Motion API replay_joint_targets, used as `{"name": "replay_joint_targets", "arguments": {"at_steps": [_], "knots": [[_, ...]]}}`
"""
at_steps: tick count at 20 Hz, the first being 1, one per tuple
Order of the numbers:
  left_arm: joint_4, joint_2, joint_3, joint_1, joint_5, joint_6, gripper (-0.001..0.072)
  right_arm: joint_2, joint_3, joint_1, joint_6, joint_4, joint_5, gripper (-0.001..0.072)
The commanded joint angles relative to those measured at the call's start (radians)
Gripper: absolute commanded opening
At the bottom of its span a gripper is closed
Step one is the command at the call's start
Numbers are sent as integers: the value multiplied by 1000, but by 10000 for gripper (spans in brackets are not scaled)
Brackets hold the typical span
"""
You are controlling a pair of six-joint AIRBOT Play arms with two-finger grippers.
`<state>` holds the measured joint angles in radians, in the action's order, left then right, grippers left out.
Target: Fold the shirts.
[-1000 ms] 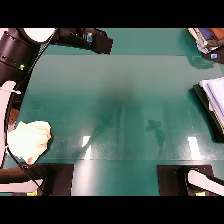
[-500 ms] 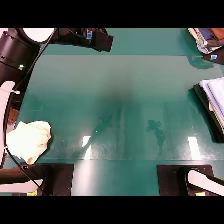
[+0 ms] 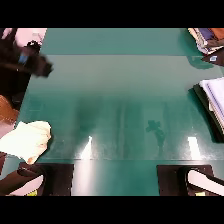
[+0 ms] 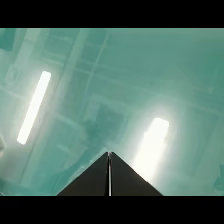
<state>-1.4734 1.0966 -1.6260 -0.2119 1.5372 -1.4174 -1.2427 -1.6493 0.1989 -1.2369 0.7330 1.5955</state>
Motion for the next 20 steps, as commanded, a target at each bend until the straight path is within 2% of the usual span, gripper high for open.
{"name": "replay_joint_targets", "arguments": {"at_steps": [1,2,5,6,7,8,14,15,16,17,18,20], "knots": [[-145,-161,281,114,79,-93,24,0,-1,0,0,0,11,17],[-153,-188,377,133,77,-127,25,0,-1,0,0,0,11,17],[-159,-209,613,152,75,-144,27,0,-1,0,0,0,10,17],[-159,-209,678,152,63,-153,118,0,-1,0,0,0,10,17],[-159,-209,743,152,43,-173,498,0,-1,0,0,0,10,17],[-166,-209,800,152,21,-201,720,0,-1,0,0,0,10,17],[-278,-209,1014,152,-6,-283,720,0,-1,0,0,0,8,17],[-294,-209,1030,152,-10,-290,718,0,-1,0,0,0,8,17],[-305,-209,1039,152,-10,-305,500,0,-1,0,0,0,7,17],[-305,-209,1039,152,-11,-303,165,0,-1,0,0,0,3,17],[-303,-209,1039,152,-11,-304,29,0,-1,0,0,0,2,17],[-303,-209,1031,152,-10,-303,23,0,-1,0,0,0,2,17]]}}
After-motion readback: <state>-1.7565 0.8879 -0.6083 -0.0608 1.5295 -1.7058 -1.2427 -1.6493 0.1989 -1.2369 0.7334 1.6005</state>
